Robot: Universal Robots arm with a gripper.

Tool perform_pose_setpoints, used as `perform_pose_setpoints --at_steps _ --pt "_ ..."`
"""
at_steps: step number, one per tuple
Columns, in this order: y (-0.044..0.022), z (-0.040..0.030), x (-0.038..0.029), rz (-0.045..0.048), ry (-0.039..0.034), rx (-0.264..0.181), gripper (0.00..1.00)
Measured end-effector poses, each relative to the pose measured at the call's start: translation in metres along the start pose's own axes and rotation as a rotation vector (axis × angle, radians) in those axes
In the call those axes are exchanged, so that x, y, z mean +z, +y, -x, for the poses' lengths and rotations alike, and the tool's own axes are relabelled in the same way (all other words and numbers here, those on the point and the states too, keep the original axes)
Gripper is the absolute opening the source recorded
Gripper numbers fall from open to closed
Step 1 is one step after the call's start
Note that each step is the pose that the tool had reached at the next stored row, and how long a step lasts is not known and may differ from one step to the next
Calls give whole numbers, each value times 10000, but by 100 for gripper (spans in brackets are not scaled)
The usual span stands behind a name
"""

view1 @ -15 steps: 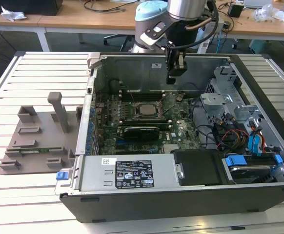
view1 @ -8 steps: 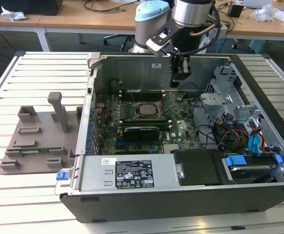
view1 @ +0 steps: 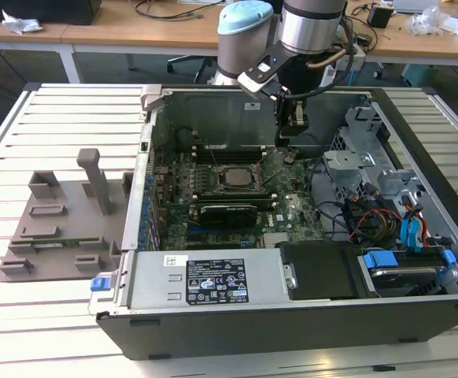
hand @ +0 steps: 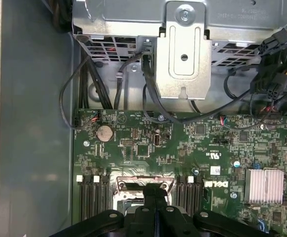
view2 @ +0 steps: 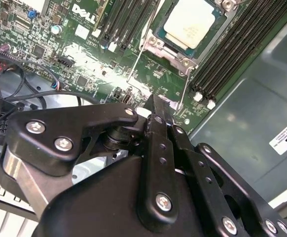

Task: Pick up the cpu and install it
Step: 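Close the cpu cover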

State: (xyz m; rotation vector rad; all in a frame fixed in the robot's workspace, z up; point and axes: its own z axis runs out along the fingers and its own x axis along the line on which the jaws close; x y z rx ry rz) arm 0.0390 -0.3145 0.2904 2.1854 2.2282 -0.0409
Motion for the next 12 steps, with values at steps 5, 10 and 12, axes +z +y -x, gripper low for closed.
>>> perform_pose_setpoints --at_steps 5,10,12 --pt "12 -1 42 0 1 -2 11" --pt "24 -2 80 0 0 -3 11" --pt "30 -3 97 0 0 -3 11"
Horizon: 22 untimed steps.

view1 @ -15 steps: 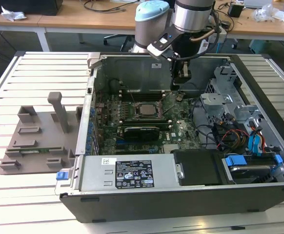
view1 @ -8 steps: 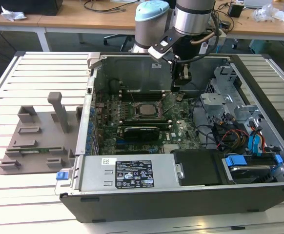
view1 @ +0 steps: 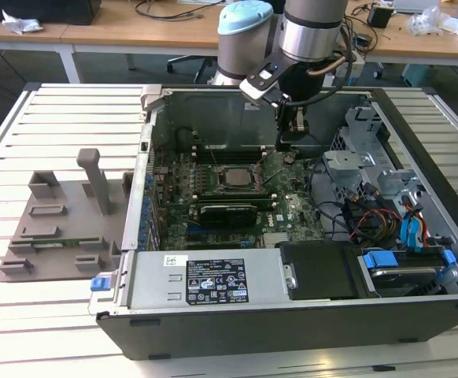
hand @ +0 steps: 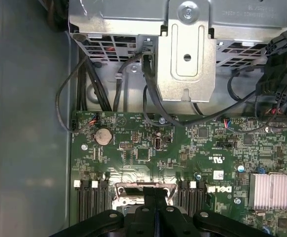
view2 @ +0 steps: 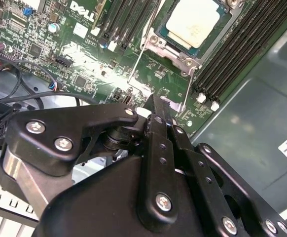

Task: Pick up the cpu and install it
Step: 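Close the cpu cover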

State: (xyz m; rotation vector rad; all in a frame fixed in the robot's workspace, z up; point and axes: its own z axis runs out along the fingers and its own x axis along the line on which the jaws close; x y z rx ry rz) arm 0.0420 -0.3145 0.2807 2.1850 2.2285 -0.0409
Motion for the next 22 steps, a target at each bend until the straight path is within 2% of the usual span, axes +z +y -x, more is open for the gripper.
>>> perform_pose_setpoints --at_steps 3,5,7,9,13,17,20,22 --pt "7 -1 25 0 0 -1 11" --pt "20 -2 82 0 -2 -3 11" --pt "24 -3 110 0 -1 -3 11" --pt "46 -5 113 0 -7 -17 11" --pt "138 -10 123 -10 -6 -35 11" --pt "222 -27 192 -44 -8 -74 11" --pt "227 -33 255 -51 -10 -104 11" --pt "204 -34 268 -52 -8 -106 11"
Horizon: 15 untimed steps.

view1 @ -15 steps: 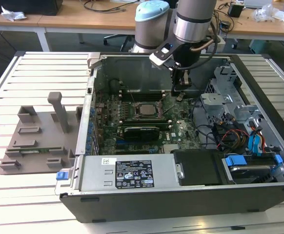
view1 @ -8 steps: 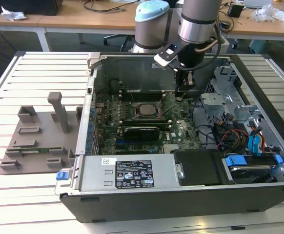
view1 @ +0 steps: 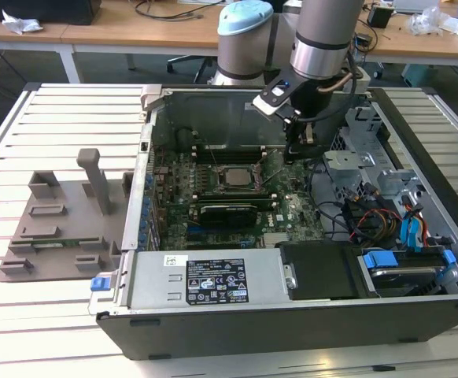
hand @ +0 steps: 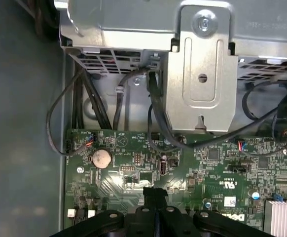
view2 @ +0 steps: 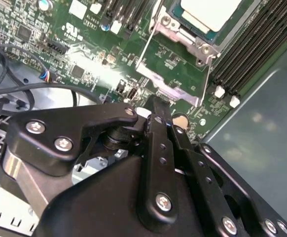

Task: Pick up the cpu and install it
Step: 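Close the cpu cover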

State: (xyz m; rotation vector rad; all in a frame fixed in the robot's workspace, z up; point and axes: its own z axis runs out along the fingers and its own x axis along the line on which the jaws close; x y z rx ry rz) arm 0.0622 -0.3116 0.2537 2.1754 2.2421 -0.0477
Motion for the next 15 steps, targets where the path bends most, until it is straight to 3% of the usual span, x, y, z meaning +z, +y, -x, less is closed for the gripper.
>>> perform_pose_setpoints --at_steps 2,6,11,15 --pt "-22 -1 4 0 2 0 11" --pt "-151 -4 5 17 1 1 11" --pt "-242 -7 7 18 1 1 11" --pt "-384 -12 10 18 1 1 11"
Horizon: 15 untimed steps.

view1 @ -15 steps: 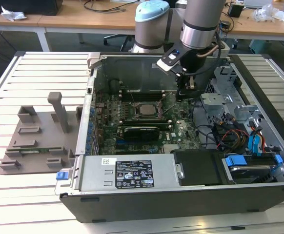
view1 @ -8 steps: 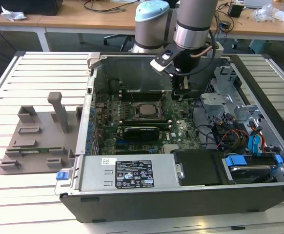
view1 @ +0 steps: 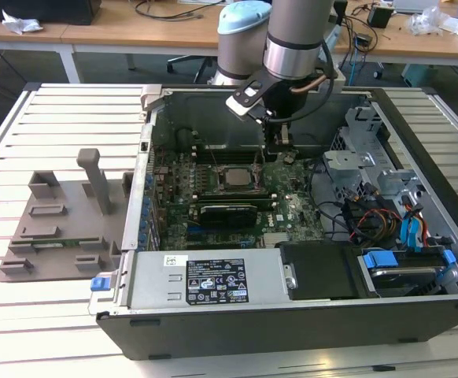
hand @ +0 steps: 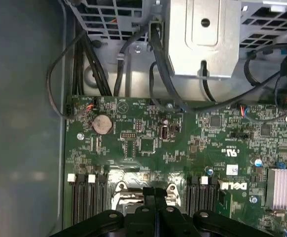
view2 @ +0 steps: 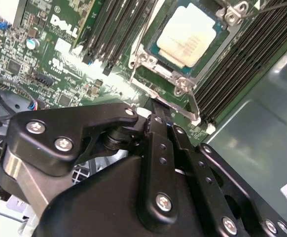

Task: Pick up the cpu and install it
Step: 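Close the cpu cover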

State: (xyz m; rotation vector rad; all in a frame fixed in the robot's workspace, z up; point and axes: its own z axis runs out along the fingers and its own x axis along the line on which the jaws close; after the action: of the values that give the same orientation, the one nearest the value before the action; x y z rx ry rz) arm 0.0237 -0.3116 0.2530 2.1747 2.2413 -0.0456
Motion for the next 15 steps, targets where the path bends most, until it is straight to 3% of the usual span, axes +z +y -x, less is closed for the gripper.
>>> perform_pose_setpoints --at_steps 5,15 --pt "-134 -4 4 1 0 0 11" --pt "-319 -10 14 0 0 0 11"
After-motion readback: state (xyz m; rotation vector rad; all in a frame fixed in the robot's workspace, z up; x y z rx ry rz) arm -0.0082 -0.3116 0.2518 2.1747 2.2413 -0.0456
